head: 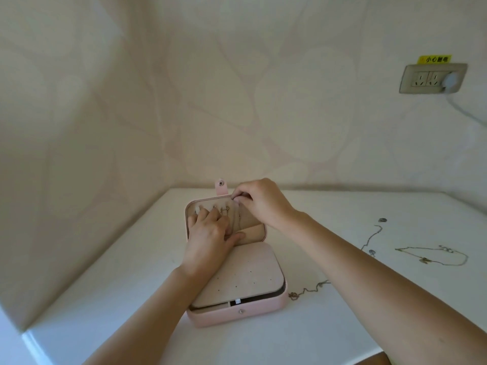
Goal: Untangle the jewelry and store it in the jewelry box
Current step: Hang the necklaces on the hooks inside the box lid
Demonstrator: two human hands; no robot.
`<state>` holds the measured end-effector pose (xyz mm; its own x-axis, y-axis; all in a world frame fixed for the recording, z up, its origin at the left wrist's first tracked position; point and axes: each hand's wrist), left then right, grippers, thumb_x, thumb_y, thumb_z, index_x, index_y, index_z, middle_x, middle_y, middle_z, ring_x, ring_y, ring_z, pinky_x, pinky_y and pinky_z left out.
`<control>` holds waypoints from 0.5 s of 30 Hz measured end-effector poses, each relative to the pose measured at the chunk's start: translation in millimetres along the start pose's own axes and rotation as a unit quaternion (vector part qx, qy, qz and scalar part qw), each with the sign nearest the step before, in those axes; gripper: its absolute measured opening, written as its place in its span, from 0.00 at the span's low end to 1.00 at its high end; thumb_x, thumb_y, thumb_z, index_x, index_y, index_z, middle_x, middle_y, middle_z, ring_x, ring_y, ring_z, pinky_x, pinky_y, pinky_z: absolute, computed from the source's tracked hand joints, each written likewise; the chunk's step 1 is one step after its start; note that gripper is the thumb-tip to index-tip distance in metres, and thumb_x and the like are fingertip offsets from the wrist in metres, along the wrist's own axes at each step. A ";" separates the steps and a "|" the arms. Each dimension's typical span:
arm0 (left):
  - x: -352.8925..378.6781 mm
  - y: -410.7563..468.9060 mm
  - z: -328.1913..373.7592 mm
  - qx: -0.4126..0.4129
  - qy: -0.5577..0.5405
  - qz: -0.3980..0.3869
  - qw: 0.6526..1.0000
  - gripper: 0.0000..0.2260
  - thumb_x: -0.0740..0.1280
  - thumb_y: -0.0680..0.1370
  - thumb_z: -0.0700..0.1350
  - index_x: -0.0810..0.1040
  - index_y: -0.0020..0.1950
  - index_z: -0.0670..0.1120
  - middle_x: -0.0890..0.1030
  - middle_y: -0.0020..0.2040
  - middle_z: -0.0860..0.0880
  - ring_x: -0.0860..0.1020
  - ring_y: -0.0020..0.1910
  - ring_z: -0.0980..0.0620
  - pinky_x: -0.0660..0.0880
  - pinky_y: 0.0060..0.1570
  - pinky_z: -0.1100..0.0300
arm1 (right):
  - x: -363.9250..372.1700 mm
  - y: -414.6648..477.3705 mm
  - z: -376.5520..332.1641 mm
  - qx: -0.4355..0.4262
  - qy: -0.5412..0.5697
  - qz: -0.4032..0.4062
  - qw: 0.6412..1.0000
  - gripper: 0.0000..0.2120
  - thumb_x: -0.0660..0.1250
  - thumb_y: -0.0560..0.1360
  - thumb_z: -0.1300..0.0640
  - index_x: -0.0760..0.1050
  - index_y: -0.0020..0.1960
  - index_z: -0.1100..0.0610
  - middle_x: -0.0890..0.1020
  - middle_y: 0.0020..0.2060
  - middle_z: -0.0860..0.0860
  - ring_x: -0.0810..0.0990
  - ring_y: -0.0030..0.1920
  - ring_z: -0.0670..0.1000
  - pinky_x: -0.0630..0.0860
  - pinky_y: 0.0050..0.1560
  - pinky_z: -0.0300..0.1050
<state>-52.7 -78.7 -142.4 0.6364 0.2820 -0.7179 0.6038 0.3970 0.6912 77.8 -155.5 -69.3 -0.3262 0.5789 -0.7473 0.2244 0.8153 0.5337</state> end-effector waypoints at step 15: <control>-2.1 -0.4 1.0 0.001 -0.005 0.018 1.000 0.18 0.80 0.62 0.51 0.72 0.28 0.46 0.74 0.31 0.48 0.73 0.34 0.43 0.70 0.38 0.49 | -5.9 13.4 -4.9 -0.057 -0.127 -0.035 0.990 0.07 0.65 0.75 0.59 0.81 0.45 0.58 0.84 0.38 0.51 0.79 0.41 0.53 0.73 0.45 0.49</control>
<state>-53.8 -80.3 -141.1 0.6621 0.2872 -0.6922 0.5818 0.3852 0.7163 78.2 -148.0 -55.7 -0.0922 0.5161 -0.8516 0.1007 0.8557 0.5077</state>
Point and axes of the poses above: each hand's wrist, its own y-axis towards the middle knuckle, its own x-axis out of the palm, z = x × y
